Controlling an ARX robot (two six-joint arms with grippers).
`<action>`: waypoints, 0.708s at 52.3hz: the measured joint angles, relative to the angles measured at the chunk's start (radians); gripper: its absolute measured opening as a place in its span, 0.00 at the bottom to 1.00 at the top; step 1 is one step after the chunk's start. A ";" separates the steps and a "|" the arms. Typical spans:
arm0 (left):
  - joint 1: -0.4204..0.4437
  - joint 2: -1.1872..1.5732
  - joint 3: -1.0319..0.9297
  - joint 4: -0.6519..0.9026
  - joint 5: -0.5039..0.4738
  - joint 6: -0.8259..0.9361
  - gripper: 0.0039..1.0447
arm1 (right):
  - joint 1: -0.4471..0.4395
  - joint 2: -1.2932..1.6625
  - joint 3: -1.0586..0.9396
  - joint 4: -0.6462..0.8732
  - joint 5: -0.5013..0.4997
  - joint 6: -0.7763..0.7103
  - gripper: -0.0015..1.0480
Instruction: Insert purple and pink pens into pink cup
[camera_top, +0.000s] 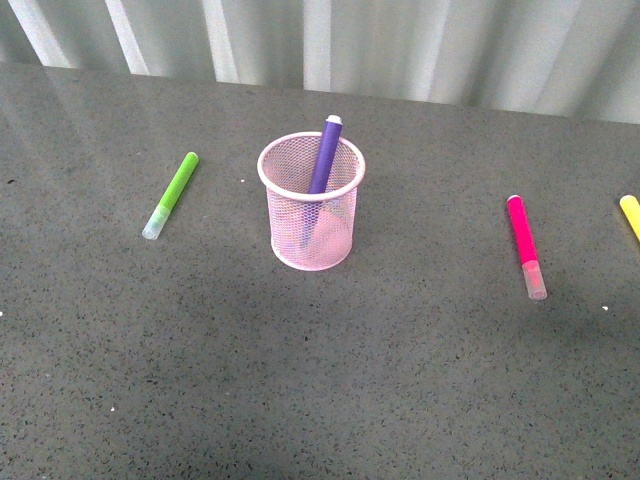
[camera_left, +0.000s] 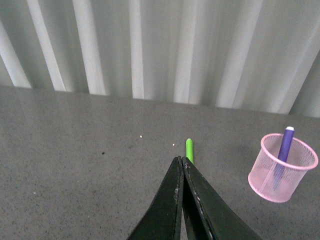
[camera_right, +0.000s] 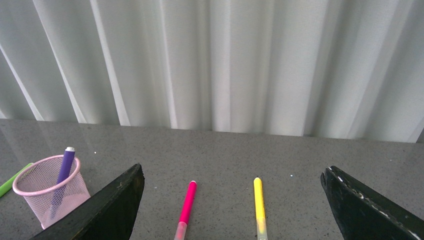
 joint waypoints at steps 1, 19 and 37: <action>0.000 -0.013 0.000 -0.009 0.000 0.000 0.03 | 0.000 0.000 0.000 0.000 0.000 0.000 0.93; 0.000 -0.048 0.000 -0.020 0.000 0.000 0.24 | 0.000 0.000 0.000 0.000 0.000 0.000 0.93; 0.000 -0.049 0.000 -0.020 0.000 0.000 0.83 | 0.000 0.000 0.000 0.000 0.000 0.000 0.93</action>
